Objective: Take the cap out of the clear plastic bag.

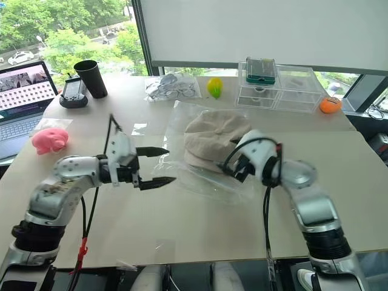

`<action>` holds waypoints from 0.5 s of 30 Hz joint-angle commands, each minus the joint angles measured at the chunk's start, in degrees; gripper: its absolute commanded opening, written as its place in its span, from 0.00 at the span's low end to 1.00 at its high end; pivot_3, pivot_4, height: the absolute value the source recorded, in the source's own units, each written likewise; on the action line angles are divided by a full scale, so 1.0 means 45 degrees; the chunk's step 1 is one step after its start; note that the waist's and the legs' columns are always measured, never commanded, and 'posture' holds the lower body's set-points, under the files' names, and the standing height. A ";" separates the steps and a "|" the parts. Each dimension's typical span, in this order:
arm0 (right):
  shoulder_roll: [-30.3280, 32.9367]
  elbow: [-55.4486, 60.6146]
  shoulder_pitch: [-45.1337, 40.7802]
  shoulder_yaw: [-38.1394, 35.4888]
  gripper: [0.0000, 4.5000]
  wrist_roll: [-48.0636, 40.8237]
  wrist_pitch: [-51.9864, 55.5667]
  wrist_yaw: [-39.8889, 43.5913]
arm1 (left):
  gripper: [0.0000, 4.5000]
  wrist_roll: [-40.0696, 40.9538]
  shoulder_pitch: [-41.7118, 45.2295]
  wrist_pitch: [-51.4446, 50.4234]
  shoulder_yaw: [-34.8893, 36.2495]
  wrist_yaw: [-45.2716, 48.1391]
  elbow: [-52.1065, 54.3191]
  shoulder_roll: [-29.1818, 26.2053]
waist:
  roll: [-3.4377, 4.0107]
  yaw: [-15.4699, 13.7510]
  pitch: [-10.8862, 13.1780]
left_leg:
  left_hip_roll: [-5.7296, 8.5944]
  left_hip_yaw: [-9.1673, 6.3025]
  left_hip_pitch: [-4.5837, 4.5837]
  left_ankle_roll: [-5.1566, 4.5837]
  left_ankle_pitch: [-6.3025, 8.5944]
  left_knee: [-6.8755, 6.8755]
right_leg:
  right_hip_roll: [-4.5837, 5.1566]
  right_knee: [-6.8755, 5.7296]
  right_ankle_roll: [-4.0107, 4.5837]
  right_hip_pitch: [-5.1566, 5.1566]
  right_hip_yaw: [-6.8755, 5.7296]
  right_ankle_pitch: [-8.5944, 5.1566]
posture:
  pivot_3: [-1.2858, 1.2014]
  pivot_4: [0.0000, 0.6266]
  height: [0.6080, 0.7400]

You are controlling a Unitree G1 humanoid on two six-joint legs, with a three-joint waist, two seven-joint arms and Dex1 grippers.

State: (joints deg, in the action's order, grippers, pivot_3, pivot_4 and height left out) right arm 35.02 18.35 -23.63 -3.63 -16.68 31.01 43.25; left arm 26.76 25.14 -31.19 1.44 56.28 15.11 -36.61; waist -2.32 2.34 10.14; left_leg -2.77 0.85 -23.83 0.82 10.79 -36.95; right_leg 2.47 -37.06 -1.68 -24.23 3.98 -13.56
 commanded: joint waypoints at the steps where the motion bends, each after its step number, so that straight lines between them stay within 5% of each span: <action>1: 0.0200 0.0583 0.0165 -0.2733 1.00 -0.2213 0.2595 -0.0700 | 0.98 0.0792 0.0127 -0.1432 0.2390 -0.2819 0.0178 0.0531 | -0.0003 -0.0057 0.0000 | 0.0000 -0.0003 0.0001 0.0000 0.0000 -0.0001 | 0.0001 0.0002 0.0007 0.0005 -0.0003 0.0004 | 0.52 0.24 1.00; 10: -0.1461 -0.0726 -0.0279 -0.3823 1.00 0.0770 0.3134 -0.7438 | 0.98 -0.2298 -0.1411 -0.0742 0.5672 -1.0513 -0.0646 0.2487 | -0.0001 0.0086 -0.0004 | 0.0004 0.0006 0.0014 0.0002 0.0001 0.0009 | 0.0000 -0.0005 0.0025 -0.0005 0.0022 0.0016 | 0.52 0.24 1.00; 15: -0.1662 -0.1963 -0.0511 -0.2660 1.00 0.2399 0.1419 -0.8492 | 0.98 -0.2514 -0.2203 -0.0282 0.6297 -1.2190 -0.0446 0.3780 | -0.0002 -0.0017 -0.0005 | 0.0009 0.0011 0.0005 0.0006 -0.0001 0.0008 | 0.0005 -0.0006 0.0027 -0.0009 0.0017 0.0021 | 0.52 0.24 1.00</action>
State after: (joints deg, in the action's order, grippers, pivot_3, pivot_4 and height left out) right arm 27.33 9.81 -24.44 -17.25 -8.60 41.97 6.46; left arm 15.80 15.45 -34.75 28.41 3.97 10.85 -20.74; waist -2.33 2.26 10.11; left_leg -2.72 0.93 -23.79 0.85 10.78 -36.92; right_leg 2.51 -37.07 -1.56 -24.25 4.07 -13.46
